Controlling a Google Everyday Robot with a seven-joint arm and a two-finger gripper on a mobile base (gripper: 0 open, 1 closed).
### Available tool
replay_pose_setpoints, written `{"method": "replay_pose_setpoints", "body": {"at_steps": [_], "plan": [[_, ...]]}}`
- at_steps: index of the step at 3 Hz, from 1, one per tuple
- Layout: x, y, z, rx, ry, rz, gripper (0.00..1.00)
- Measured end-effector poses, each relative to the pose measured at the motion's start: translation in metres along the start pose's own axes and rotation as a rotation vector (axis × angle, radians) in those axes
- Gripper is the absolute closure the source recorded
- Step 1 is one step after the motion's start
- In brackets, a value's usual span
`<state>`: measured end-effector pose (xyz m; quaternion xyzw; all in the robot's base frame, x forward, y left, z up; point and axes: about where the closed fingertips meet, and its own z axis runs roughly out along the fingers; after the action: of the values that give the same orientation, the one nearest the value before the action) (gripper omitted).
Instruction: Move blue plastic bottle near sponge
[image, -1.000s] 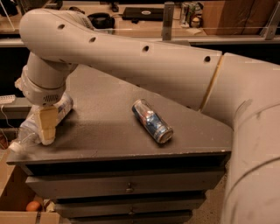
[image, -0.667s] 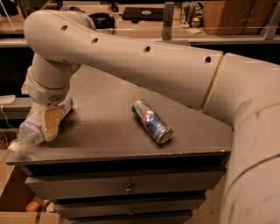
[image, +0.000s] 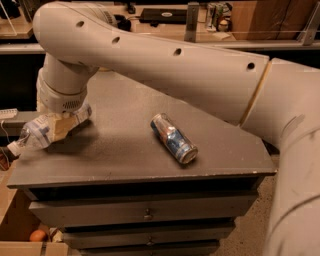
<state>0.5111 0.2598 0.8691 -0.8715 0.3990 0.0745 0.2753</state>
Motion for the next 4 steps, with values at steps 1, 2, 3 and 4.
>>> {"method": "replay_pose_setpoints", "body": {"at_steps": [1,2,3,4], "plan": [[0.006,-0.021,-0.035,0.086,0.017,-0.010,0.95],[0.020,-0.056,-0.094,0.211,0.052,-0.011,1.00],[0.019,-0.056,-0.094,0.211,0.051,-0.011,1.00],[0.027,-0.055,-0.097,0.230,0.064,0.012,1.00]]}}
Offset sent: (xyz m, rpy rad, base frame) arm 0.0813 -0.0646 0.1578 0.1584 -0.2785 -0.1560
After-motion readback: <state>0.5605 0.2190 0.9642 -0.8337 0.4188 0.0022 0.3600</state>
